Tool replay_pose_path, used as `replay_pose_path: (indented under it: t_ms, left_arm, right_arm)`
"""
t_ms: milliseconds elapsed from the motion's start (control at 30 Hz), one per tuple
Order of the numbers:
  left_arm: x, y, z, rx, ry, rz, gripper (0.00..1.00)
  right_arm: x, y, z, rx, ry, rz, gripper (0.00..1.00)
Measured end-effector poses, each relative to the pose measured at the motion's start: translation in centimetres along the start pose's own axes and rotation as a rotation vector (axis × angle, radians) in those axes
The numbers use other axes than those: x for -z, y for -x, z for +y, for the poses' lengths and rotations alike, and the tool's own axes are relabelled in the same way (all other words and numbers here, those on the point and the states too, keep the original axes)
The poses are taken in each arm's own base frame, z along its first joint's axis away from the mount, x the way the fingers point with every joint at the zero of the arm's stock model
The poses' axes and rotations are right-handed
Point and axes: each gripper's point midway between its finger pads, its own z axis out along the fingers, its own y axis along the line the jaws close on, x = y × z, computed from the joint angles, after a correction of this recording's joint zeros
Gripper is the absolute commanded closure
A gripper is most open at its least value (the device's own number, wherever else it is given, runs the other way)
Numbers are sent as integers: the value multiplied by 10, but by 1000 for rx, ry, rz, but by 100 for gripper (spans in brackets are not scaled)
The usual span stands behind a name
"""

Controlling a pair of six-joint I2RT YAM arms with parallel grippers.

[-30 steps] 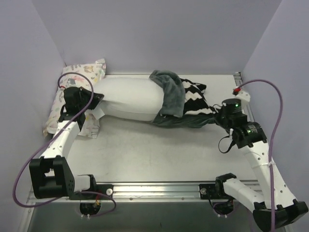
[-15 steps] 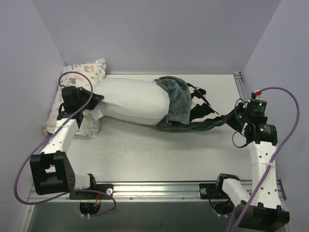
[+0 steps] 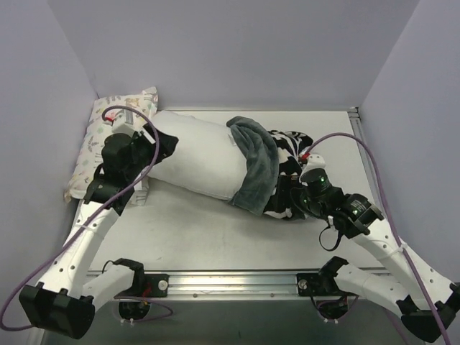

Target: Remove the pillowcase from the pillow

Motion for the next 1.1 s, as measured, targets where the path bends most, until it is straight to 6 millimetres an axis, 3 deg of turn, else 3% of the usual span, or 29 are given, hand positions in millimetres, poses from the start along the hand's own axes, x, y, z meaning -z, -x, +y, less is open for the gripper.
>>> replay_pose_path:
  t_ms: [100,200,233,333,400,433,500,567,600,667,833,967,1100]
  left_arm:
    - [5,6,-57,-59,-96,-28,24]
    - [-17,-7,-91,-92,-116,-7,21]
    - [-30,-17,-96,-102,-105,13,3]
    - [-79,-60,-94,-128,-54,109,3]
    - [-112,-102,-76,-150,2,200,4]
    - [-121,-116,-69,-157,21,230,8]
    - [-136,-147,-53,-163,59,282,34]
    - [-136,-162,-44,-135,62,283,61]
    - [-130,-169,-39,-111,55,278,82]
    - [-113,-179,-30,-44,34,254,98]
    - [-79,-207,-6,113,-25,208,100]
    - [-79,-215,-7,197,-62,172,100]
    - [-86,-220,-13,234,-81,155,100]
  right_arm:
    - [13,23,-8,-10,-43,-81,0]
    - [22,64,-18,-67,-91,-160,0]
    - [22,80,-25,-95,-117,-188,0]
    - [14,112,-45,-154,-188,-216,0]
    - [1,128,-54,-172,-218,-199,0]
    - [-9,135,-56,-178,-224,-185,0]
    - [-32,143,-61,-192,-232,-147,0]
    - [-51,143,-66,-197,-239,-105,0]
    - [-58,142,-69,-200,-243,-85,0]
    - [-71,137,-74,-207,-248,-50,0]
    - [-92,132,-71,-226,-196,2,0]
    - [-103,135,-53,-223,-124,-5,0]
    - [-107,133,-21,-171,-58,-17,0]
